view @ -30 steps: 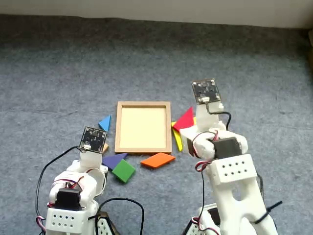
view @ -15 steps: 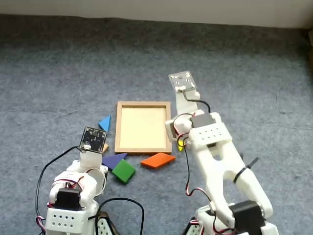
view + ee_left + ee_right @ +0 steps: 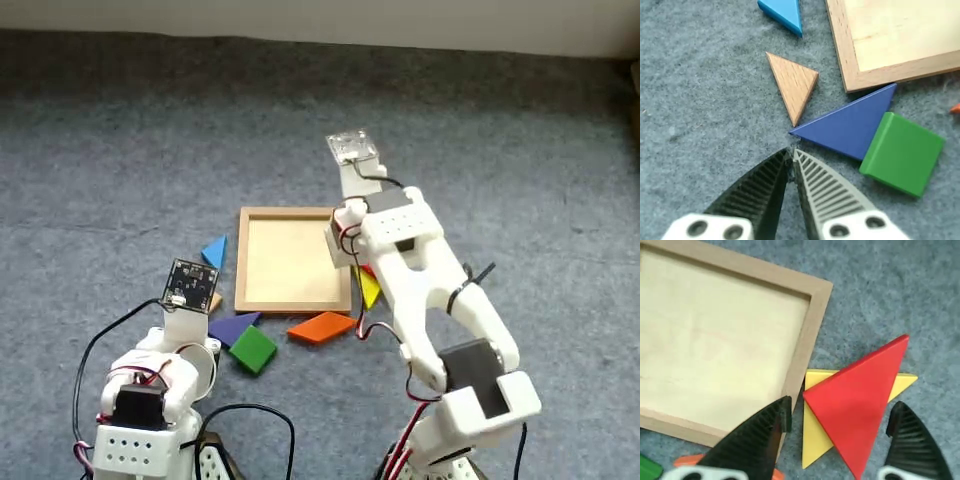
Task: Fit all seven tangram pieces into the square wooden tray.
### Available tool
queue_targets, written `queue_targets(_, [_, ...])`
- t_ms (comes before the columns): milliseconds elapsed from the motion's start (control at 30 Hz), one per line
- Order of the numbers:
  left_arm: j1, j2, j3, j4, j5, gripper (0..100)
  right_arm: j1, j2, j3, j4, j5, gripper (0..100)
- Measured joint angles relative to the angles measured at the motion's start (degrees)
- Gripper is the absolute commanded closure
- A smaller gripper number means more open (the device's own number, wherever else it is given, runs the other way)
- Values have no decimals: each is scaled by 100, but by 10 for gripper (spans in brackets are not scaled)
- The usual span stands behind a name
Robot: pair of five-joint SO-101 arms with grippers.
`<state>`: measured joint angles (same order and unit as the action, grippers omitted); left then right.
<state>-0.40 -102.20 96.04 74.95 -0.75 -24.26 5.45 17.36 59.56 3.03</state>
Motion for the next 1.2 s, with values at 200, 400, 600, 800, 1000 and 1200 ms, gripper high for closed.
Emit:
queue_targets(200, [0,0,0,0,0,993,0,448,-501,273,-211,643])
queue_targets(400, [0,0,0,0,0,993,0,484,-571,308,-308,630])
queue_targets(600, [0,0,0,0,0,993,26,484,-571,308,-343,630])
queue_targets(800, [0,0,0,0,0,993,44,484,-571,308,-475,651])
queue_targets(1000, [0,0,0,0,0,993,44,1020,-615,299,-510,696])
queue_targets(1200, [0,0,0,0,0,993,53,1099,-677,308,-510,699])
